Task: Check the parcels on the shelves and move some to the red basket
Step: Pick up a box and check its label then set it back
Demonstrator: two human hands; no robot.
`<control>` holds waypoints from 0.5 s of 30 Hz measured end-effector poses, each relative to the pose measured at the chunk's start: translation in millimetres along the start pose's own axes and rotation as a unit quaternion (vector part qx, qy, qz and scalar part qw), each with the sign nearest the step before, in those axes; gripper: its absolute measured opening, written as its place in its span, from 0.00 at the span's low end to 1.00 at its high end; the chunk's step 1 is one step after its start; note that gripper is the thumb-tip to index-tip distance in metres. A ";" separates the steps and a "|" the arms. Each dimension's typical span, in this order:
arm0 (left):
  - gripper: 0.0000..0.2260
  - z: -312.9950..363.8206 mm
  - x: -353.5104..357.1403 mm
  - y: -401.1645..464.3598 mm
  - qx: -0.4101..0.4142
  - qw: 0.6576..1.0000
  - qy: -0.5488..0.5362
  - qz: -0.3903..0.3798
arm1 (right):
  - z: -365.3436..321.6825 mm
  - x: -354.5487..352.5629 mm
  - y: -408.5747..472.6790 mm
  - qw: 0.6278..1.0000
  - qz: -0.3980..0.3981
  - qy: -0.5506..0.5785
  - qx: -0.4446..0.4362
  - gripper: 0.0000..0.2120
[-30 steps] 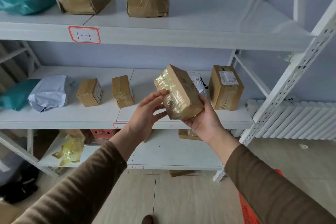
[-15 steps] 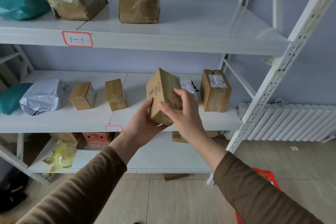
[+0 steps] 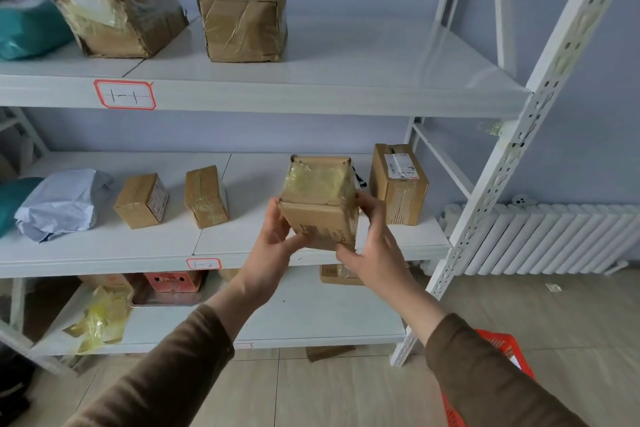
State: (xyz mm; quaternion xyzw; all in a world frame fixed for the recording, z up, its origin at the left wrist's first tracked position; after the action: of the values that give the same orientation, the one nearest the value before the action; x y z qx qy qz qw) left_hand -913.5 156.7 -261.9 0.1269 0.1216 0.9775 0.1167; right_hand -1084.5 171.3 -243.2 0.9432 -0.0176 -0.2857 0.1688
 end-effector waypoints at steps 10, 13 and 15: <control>0.32 -8.5 10.9 1.9 0.004 0.997 0.063 0.049 | 11.4 -10.7 6.2 0.998 0.050 0.021 0.034 0.40; 0.36 -11.4 15.2 6.3 0.006 0.997 0.034 0.070 | -3.8 -6.5 5.6 0.994 0.104 -0.022 0.018 0.50; 0.38 -18.5 10.2 12.1 -0.012 0.995 -0.016 0.102 | -18.6 -3.3 7.5 0.982 0.140 -0.122 -0.025 0.50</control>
State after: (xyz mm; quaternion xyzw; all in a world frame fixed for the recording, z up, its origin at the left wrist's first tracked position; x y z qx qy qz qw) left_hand -930.7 144.1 -273.8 0.1528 0.0944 0.9835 0.0198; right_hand -1076.6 170.4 -224.5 0.8851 -0.1627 -0.3724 0.2269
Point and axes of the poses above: each hand's wrist, its own y-axis towards the middle knuckle, its own x-axis out of the palm, z = x × y, the point moved 8 cm from there along y, towards the middle knuckle, and after that the axes turned 3 degrees about x, right-handed, at the moved point
